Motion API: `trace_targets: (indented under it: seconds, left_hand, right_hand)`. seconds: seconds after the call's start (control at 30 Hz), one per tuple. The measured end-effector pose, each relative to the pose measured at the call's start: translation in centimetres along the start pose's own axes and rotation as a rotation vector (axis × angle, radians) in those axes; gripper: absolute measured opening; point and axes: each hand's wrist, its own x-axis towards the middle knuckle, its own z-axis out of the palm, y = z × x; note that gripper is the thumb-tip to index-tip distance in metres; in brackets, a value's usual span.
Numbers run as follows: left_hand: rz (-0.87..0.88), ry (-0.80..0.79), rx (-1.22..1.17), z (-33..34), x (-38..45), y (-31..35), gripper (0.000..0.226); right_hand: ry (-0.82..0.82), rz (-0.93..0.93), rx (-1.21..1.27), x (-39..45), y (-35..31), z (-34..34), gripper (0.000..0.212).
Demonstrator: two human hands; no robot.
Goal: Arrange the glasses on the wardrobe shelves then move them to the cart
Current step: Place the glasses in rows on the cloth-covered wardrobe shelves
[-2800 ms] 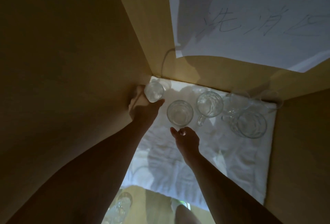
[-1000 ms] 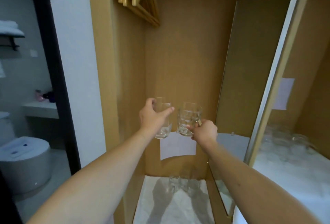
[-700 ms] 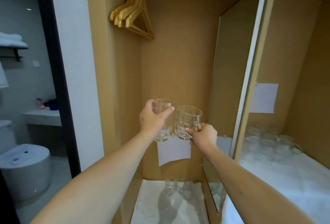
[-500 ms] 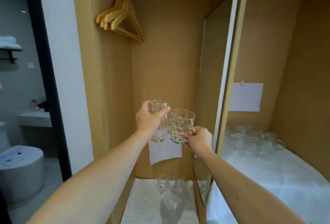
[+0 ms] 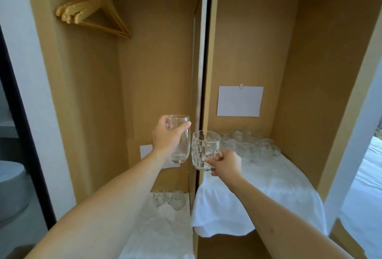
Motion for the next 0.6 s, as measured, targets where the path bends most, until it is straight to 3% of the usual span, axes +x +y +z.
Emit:
trace_targets:
  seconds: [0.1,0.3,0.47,0.6]
  left_hand:
    - [-0.013,-0.007,0.001,2.4,-1.8,0.5,0.073]
    - [-0.016,-0.033,0.013,6.6,-4.4,1.3,0.042]
    - [-0.018,-0.088,0.025,9.8,-5.0,1.4,0.04]
    - [-0.031,-0.145,0.014,13.0,-4.3,0.5,0.052]
  right_hand:
    - [0.013,-0.001,0.0,-0.1,1.4,-3.0,0.047]
    - [0.043,0.022,0.005,0.2,4.0,-7.3,0.048]
    - [0.086,0.067,-0.013,1.3,6.0,-9.1,0.047]
    - [0.113,0.121,-0.033,3.0,7.9,-10.0,0.049]
